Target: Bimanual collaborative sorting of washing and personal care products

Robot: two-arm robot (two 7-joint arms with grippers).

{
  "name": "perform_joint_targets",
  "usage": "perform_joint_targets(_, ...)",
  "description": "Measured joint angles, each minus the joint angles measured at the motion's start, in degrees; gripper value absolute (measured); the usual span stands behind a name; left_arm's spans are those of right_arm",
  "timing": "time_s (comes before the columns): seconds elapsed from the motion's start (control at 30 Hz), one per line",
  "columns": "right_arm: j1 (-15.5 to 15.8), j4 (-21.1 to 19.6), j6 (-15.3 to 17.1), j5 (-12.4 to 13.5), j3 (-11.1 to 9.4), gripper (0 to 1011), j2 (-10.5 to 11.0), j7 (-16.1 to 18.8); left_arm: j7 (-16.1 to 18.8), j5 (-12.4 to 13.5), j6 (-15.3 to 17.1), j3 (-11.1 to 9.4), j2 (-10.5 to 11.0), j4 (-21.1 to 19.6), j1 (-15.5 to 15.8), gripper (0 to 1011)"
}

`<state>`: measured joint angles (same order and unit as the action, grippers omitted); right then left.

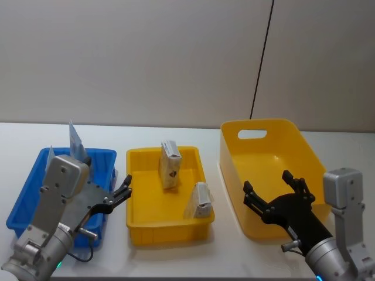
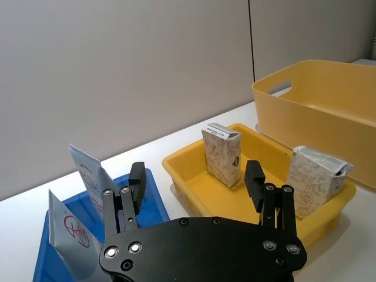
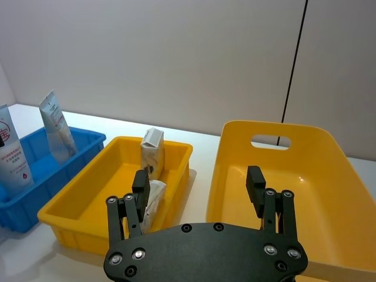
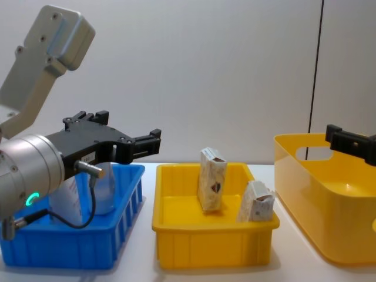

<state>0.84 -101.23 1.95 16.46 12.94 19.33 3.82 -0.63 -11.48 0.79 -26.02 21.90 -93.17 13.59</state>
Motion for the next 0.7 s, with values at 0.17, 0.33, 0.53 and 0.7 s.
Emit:
perform_joint_targets(0.17,0.0,0.0,0.0,0.0,0.0,1004,0.0,0.0,0.0,0.0,0.0,0.0,0.0,0.0,0.0,1001)
perform_joint_targets(0.33,-0.2,0.1,0.4,0.0,0.2,1004,-0.3,0.0,0.0,0.0,0.0,0.0,0.0,0.0,0.0,1001)
perform_joint_targets(0.53,-1.1,0.4,2.2,0.0,0.7,1004,-1.0,0.0,0.0,0.0,0.0,0.0,0.0,0.0,0.0,1001)
perform_joint_targets(0.7,-2.5,1.0,5.2,0.0,1.5,1004,-2.0,-0.1,0.0,0.0,0.0,0.0,0.0,0.0,0.0,1001)
